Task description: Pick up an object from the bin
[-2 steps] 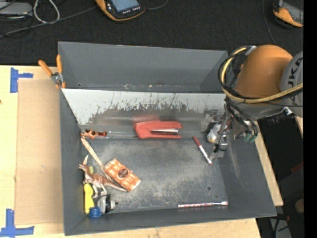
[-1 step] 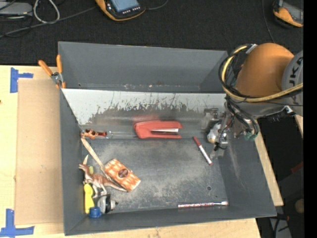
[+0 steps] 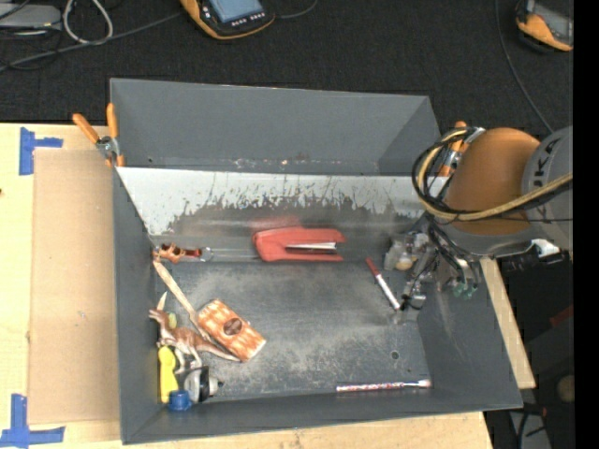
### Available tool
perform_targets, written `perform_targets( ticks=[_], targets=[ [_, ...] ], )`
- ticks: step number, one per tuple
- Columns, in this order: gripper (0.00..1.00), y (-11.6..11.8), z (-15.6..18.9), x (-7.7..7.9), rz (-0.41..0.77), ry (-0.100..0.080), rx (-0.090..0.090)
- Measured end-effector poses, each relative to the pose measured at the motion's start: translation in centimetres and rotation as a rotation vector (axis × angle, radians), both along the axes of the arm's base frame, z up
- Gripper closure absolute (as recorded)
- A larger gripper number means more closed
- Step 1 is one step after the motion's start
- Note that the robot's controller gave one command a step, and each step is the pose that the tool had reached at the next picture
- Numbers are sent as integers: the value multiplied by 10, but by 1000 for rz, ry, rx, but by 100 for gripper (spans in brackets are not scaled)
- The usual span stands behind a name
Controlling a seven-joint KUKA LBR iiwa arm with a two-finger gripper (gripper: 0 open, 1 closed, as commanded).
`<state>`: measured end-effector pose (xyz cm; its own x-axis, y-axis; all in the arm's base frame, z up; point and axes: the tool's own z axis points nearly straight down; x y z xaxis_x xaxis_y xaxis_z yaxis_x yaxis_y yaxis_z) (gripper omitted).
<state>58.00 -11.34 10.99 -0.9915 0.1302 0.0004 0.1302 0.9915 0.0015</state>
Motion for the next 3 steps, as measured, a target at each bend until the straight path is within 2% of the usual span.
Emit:
perform_targets(
  ticks=[1, 2, 3],
  targets=[
    [0, 0, -12, -10, -37, 1, 1],
    [0, -8, 0, -34, -222, 7, -1],
    [0, -28, -42, -26, -121, 3, 1]
  ],
)
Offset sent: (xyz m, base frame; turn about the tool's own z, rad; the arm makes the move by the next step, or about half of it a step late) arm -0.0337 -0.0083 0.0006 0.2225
